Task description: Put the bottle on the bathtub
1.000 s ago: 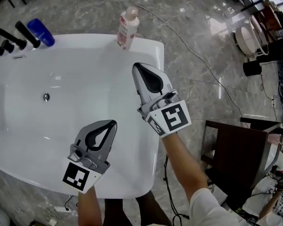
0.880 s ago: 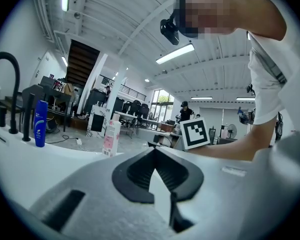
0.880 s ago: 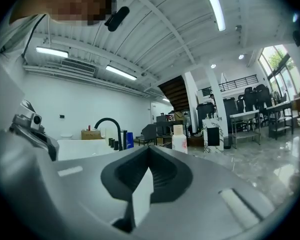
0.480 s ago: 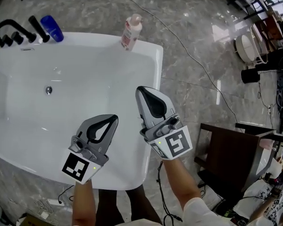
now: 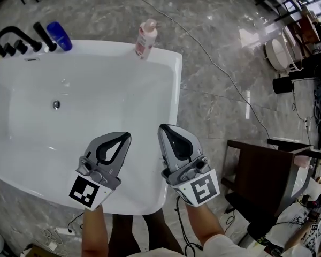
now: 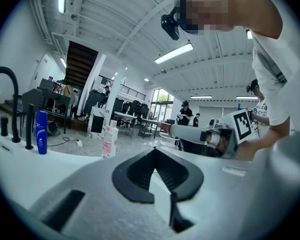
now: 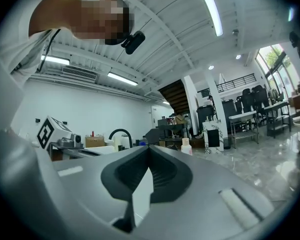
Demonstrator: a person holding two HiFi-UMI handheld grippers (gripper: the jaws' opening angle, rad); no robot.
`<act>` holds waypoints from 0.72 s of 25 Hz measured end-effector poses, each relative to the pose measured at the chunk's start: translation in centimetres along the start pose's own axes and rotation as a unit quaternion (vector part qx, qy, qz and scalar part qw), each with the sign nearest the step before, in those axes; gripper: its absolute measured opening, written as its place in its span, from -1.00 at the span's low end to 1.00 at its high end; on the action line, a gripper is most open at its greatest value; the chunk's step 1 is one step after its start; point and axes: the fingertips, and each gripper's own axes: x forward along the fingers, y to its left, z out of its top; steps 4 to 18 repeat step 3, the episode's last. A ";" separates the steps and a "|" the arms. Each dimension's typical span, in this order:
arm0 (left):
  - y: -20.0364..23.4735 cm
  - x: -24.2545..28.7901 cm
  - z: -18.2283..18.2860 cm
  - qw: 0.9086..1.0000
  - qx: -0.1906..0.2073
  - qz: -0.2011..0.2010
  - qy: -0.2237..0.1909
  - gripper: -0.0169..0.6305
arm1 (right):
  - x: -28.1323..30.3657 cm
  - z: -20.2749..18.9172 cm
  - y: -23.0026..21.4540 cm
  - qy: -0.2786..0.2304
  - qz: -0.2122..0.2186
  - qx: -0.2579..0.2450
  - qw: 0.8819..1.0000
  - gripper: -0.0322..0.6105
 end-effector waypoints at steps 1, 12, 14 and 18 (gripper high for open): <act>0.0 -0.1 0.2 1.000 0.001 0.001 0.000 -0.94 | -0.5 0.3 0.1 0.001 -0.003 0.000 1.000 -0.87; -0.2 -0.3 0.6 1.000 0.003 0.003 0.000 -0.94 | -1.6 0.9 0.2 0.004 -0.008 -0.002 1.000 -0.87; -0.2 -0.3 0.6 1.000 0.003 0.003 0.000 -0.94 | -1.6 0.9 0.2 0.004 -0.008 -0.002 1.000 -0.87; -0.2 -0.3 0.6 1.000 0.003 0.003 0.000 -0.94 | -1.6 0.9 0.2 0.004 -0.008 -0.002 1.000 -0.87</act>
